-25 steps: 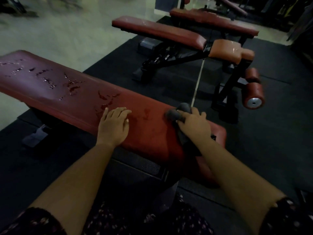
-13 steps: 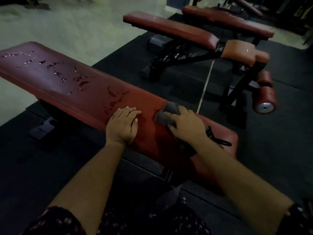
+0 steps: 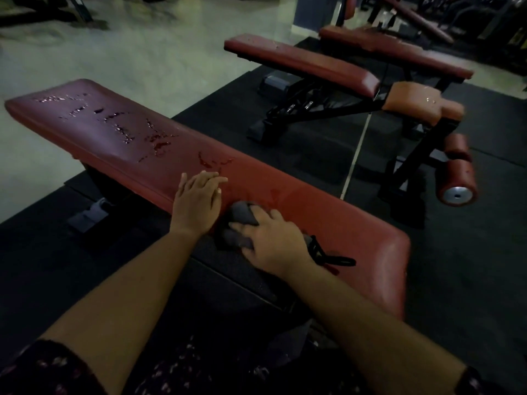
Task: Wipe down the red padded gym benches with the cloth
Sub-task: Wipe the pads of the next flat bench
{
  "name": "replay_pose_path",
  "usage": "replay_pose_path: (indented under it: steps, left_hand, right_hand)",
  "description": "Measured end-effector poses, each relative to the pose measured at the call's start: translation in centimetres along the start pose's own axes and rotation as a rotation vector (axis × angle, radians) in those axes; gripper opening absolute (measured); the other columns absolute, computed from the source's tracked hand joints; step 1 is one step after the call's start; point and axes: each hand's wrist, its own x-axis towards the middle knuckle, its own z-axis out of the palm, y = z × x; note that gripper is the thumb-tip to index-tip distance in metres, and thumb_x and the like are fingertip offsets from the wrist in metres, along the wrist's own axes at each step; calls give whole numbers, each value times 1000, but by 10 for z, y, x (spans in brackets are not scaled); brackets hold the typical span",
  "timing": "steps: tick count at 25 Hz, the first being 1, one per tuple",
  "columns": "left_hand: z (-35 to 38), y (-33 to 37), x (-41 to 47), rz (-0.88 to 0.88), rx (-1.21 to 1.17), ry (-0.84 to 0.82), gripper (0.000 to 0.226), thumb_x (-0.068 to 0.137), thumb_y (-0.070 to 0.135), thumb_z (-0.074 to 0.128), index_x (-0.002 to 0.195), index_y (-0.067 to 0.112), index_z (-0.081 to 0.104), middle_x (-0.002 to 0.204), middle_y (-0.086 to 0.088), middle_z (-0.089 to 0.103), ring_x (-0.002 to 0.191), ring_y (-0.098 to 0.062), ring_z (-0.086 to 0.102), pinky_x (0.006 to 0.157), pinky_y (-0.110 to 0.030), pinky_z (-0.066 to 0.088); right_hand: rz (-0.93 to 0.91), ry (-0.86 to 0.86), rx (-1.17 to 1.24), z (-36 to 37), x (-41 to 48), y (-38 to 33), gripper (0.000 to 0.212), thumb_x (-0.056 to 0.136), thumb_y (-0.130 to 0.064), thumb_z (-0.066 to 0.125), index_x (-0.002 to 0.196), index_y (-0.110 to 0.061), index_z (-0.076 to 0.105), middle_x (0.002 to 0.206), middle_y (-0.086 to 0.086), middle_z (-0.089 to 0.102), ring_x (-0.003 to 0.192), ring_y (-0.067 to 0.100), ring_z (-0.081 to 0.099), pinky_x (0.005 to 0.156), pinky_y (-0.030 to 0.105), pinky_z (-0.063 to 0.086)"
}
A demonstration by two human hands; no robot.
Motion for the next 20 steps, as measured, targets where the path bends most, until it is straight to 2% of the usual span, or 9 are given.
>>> replay_pose_path:
  steps: [4,7,10,12,14,16,20]
  left_hand:
    - [-11,-29,5,-69,58,-15,34,99,17,47,132,20,58,137,-2,55,137,-27,41,121,-46,9]
    - [-10,-38,11,-62,95,-17,36,100,21,47,136,19,54,139,-3,53,138,-29,40,121,-48,10]
    - [0,-40,14,-103,109,-48,44,102,26,45,145,23,45,148,-1,47,144,-28,32,121,-48,1]
    - [6,-44,16,-100,107,-39,43,101,25,45,145,27,47,148,2,47,145,-26,30,120,-48,-1]
    - [8,-46,17,-92,98,-38,40,101,26,46,140,29,52,147,4,48,145,-24,31,121,-46,2]
    - [8,-49,18,-103,93,-52,41,100,31,39,139,31,53,146,6,48,145,-22,31,121,-44,4]
    - [3,-48,18,-100,51,-106,50,96,39,29,140,31,52,149,7,46,146,-20,29,122,-41,2]
  right_hand:
    - [313,29,130,-1,39,56,47,95,-43,46,142,-40,44,139,5,41,120,34,43,93,42,46]
    - [465,1,95,3,57,106,47,96,-44,44,143,-42,42,136,8,42,119,36,43,91,43,44]
    - [562,0,57,8,80,125,46,98,-45,41,144,-41,40,135,9,43,118,36,44,85,43,44]
    - [526,26,12,9,97,123,46,98,-45,40,144,-40,40,132,10,44,115,36,46,82,43,44]
    - [385,34,-48,6,109,109,45,98,-46,42,143,-43,41,132,9,44,113,34,47,81,43,46]
    - [232,45,-76,3,115,82,43,97,-46,44,140,-42,46,131,7,44,111,33,47,79,42,48]
    - [58,23,-33,-2,89,28,44,94,-41,46,138,-36,48,134,7,43,112,33,46,78,40,51]
